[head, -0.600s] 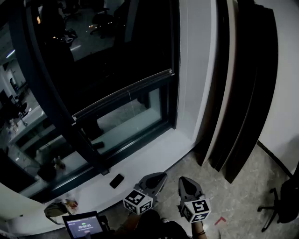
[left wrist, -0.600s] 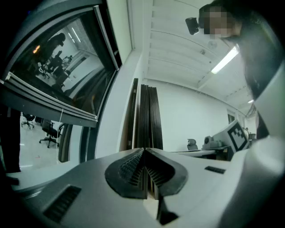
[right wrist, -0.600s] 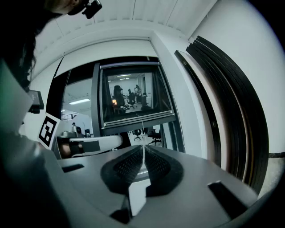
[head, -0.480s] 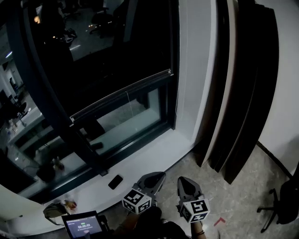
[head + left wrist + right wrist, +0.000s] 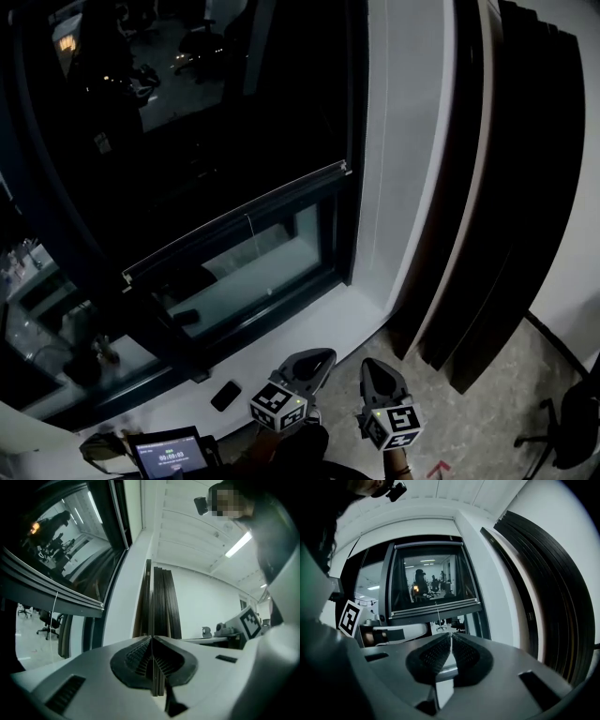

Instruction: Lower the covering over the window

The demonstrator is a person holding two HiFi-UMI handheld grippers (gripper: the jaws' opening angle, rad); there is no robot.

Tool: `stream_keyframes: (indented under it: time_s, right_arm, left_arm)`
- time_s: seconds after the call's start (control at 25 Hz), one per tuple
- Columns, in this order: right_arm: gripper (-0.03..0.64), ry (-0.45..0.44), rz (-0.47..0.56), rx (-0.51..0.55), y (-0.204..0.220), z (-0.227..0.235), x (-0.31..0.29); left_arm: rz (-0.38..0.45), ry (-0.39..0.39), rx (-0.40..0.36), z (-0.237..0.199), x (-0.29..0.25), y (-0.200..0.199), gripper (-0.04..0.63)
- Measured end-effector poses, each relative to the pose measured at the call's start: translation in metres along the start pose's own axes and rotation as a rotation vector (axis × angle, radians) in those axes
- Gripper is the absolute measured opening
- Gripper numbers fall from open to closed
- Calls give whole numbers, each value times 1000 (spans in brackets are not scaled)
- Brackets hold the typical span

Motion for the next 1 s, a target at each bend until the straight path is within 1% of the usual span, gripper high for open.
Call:
stream_keyframes:
  time_s: [0.28, 0.4, 0.52, 0.76, 0.88, 1.0]
  right_arm:
    - [18, 6, 37, 19, -7, 27, -113]
    - [18, 21, 35, 20, -2, 37, -145]
    - [18, 33, 19, 21, 6, 43, -166]
    - [18, 25, -22, 38, 15, 61, -201]
    - [18, 19, -19, 61, 8, 81, -222]
    - [18, 2, 0, 102, -4, 107, -249]
  left_arm:
    - [27, 68, -22, -89, -70, -19, 11]
    - [34, 70, -19, -121, -91, -28, 11]
    - [51, 80, 6, -148, -103, -21, 11]
    - [26, 50, 44, -179, -124, -16, 11]
    - [12, 42, 53, -188, -138, -7, 11]
    - [14, 15, 55, -198, -155, -3, 9]
Point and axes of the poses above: the fingertips, and each gripper's own axes: x backward along the fingers, z to its right, y out of its underside, the point moved 3 cm from there along x, backward along the fingers, and after that the axes turned 14 degrees about z, right-handed, at the moved point
